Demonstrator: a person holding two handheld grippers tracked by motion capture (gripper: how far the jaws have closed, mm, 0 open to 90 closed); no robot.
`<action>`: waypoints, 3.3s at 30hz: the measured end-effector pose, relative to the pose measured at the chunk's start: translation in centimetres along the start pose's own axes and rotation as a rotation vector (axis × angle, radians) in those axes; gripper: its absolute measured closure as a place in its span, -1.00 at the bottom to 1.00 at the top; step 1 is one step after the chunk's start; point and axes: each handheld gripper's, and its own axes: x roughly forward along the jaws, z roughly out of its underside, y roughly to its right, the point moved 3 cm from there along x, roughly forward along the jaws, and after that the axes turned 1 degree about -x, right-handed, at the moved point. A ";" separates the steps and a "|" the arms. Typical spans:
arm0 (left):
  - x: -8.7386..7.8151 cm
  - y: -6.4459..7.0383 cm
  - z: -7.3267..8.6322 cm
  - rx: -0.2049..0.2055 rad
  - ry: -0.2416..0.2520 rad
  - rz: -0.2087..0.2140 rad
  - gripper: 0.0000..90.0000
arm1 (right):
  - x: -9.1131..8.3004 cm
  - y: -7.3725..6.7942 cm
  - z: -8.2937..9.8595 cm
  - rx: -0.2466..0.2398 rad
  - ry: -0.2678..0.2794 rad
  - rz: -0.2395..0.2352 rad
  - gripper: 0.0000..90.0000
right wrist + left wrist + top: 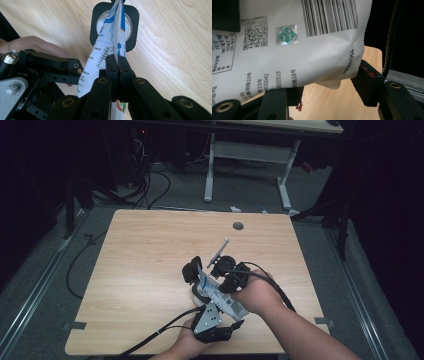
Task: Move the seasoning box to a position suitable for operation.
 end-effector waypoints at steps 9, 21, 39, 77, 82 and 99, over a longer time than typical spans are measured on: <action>0.0 0.0 0.2 -0.004 0.002 0.003 0.04 | 0.1 0.1 0.0 0.000 -0.001 -0.005 1.00; -0.1 -0.2 0.1 -0.009 0.014 -0.004 0.04 | -0.2 0.1 -0.4 -0.004 0.004 0.002 1.00; -0.3 -0.4 -0.4 -0.004 0.024 -0.014 0.05 | -0.4 0.3 -0.7 -0.008 0.011 0.009 1.00; -0.6 -0.2 -0.9 0.015 0.035 -0.023 0.07 | -0.4 0.4 -0.8 -0.010 0.016 0.016 0.99; -0.5 -0.2 -0.9 0.016 0.036 -0.023 0.07 | -0.4 0.4 -0.8 -0.006 0.016 0.013 0.99; -0.6 -0.2 -1.0 0.013 0.047 -0.033 0.10 | -0.4 0.4 -0.9 -0.010 0.013 0.017 0.99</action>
